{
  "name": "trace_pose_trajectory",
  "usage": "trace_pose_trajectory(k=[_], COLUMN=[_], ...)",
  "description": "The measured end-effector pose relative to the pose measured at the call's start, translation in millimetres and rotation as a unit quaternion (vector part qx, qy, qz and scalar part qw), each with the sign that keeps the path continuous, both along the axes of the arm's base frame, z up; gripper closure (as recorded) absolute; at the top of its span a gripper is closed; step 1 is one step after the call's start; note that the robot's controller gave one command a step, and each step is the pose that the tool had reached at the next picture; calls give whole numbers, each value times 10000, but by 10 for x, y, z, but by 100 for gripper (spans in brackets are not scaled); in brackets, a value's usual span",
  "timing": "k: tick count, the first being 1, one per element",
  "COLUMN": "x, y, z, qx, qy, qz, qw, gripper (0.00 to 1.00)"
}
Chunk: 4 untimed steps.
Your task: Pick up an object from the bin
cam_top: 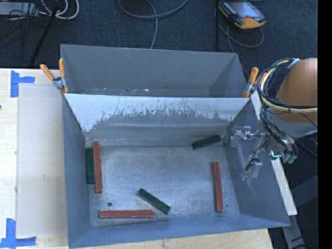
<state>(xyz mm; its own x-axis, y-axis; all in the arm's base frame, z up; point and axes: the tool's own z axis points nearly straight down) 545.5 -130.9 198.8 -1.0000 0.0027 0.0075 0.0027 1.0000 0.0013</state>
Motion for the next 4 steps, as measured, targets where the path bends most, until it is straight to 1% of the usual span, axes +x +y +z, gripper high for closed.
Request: trace_pose_trajectory(k=[1,2,3,4], x=[-315,-496,-491,-428], y=[-10,76,-268,-150], z=[-1298,-1286,-677,-660], qx=[0,-7,-23,-8], qy=[-12,-49,-68,-39], qz=[-93,-701,-801,-653], qw=[10000,9975,9968,9979], gripper=[0,0,0,0])
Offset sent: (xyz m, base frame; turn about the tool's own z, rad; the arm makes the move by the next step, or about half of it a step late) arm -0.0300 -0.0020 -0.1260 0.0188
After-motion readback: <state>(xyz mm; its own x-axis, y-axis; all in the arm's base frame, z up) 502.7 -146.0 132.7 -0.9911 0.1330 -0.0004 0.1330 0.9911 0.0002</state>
